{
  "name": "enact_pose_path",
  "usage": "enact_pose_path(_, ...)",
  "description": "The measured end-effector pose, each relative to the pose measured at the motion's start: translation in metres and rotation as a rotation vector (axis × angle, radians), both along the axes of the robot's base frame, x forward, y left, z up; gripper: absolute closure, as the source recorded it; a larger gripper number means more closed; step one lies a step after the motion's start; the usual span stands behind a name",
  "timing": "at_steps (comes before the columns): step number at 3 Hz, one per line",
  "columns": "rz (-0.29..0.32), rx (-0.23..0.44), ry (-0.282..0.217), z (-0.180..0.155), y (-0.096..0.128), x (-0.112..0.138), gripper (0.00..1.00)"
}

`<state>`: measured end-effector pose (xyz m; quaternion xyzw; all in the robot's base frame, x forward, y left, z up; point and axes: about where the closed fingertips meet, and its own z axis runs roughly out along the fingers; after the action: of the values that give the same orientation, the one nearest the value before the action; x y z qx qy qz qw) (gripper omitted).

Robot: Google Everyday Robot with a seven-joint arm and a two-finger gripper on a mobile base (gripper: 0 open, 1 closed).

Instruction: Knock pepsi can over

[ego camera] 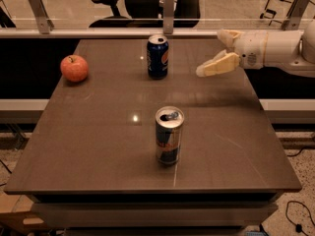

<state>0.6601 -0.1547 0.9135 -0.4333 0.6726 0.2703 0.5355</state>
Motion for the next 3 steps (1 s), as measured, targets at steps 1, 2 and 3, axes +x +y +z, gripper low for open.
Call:
enact_pose_path(1,0.037,0.054,-0.010,-0.008,0.019,0.013,0.00)
enact_pose_path(2,0.085,0.091,-0.012,-0.015,0.041,0.021,0.00)
enact_pose_path(3,0.138,0.112,-0.008,-0.019,0.063,0.028,0.00)
